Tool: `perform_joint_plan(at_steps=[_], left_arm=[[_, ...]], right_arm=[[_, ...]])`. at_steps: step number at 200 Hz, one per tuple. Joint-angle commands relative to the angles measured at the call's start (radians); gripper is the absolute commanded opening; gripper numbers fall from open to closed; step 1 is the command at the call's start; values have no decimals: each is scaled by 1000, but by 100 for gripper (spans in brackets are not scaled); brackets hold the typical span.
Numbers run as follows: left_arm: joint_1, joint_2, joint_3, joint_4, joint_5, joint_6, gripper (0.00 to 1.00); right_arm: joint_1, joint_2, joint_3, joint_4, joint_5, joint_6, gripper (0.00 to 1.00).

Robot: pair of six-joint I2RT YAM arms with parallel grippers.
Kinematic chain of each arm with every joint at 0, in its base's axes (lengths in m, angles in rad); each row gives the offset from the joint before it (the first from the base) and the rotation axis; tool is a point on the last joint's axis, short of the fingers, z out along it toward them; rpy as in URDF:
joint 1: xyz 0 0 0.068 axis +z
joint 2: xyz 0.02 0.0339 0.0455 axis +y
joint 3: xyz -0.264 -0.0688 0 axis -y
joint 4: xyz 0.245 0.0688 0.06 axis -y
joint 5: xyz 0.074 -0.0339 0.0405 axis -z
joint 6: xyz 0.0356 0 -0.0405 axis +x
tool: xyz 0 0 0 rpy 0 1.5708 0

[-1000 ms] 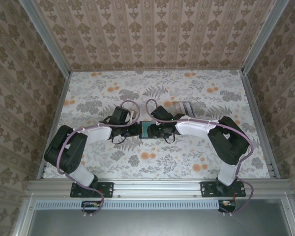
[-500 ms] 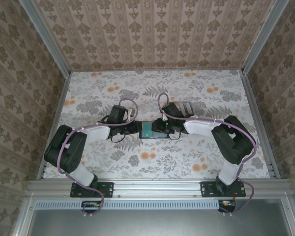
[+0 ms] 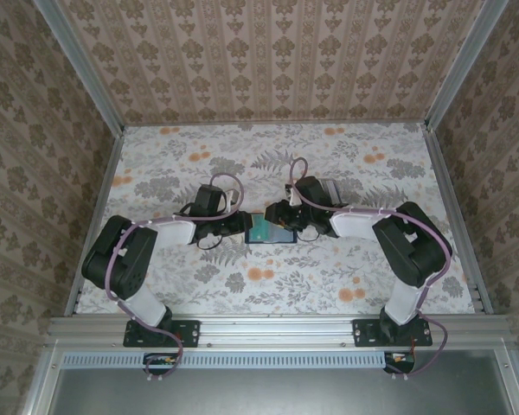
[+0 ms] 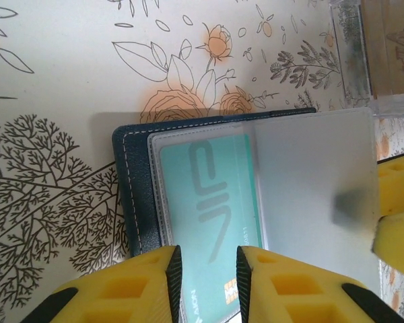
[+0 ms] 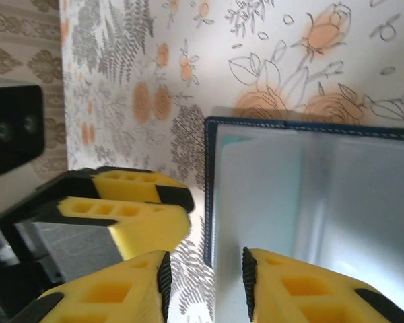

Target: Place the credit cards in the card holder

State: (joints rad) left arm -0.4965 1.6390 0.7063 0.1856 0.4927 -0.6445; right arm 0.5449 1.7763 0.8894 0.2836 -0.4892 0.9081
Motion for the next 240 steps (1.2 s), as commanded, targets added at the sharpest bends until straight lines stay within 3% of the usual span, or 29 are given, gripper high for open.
perform_joint_plan(at_steps=[1,26,72,146,208,240], left_arm=[[3,11,-17,43,16,-31,30],[4,19,-11,35,21,-28,30],[2,30,-2,36,31,-24,31],[-20,32,28,37,52,-22,32],[-59,80,76,36,66,-33,34],[-65,100,94,21,64,-25,34]], right_arm=[[-5,34,-18,83,-66,38,28],[-7,67,-14,85,-74,38,19],[-7,82,-20,80,-71,37,18],[-3,1,-23,-63,-27,-116,38],[3,-22,-94,67,-55,-106,51],[3,-27,-109,56,-42,-131,51]])
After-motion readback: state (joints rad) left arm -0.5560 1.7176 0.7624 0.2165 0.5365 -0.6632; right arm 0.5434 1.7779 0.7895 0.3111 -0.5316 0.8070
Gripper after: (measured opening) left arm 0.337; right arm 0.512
